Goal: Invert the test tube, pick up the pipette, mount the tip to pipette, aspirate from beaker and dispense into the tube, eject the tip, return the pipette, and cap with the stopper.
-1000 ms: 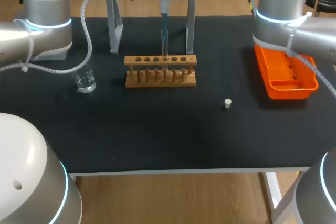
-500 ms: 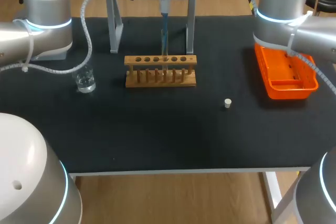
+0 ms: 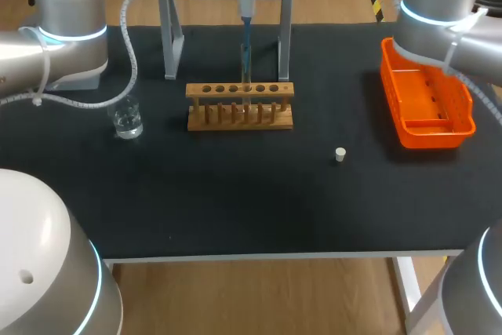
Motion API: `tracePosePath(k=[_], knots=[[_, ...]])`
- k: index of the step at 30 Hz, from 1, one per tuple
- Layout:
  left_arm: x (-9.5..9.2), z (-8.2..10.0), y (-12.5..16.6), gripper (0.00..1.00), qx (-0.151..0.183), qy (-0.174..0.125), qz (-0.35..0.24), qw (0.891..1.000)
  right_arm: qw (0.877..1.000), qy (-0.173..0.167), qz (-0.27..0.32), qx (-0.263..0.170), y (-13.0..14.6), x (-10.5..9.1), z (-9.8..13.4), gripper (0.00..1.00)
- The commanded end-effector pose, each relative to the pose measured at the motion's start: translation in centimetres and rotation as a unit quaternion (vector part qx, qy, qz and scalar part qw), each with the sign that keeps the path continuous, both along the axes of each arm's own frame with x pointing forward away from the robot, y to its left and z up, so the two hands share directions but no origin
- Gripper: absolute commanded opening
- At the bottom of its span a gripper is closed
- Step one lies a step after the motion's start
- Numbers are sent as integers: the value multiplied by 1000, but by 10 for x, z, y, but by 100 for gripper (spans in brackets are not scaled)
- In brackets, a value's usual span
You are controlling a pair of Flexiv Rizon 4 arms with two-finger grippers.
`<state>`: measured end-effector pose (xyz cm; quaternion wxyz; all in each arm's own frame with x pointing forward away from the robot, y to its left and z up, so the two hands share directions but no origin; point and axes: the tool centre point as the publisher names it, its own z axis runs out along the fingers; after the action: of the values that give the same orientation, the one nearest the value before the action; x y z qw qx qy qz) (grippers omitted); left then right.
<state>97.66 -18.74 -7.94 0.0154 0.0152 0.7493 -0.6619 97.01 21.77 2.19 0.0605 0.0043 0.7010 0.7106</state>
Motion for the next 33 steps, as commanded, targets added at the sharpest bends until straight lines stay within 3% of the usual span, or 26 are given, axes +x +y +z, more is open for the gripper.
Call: tracePosePath(k=[1, 8, 18, 22, 33], knots=[[-1, 1, 0, 0, 0, 0, 2, 1000, 1000, -5, -9, -7, -28, -15, 2, 100], [-1, 1, 0, 0, 0, 0, 2, 1000, 999, -22, -19, -34, -75, -27, -18, 100], [-1, 1, 0, 0, 0, 0, 2, 1000, 995, -27, -12, -96, -124, -39, -97, 100], [-1, 1, 0, 0, 0, 0, 2, 1000, 993, -41, -6, -113, -126, -40, -122, 100], [-1, 1, 0, 0, 0, 0, 2, 1000, 985, -35, 22, -165, -102, -23, -182, 100]])
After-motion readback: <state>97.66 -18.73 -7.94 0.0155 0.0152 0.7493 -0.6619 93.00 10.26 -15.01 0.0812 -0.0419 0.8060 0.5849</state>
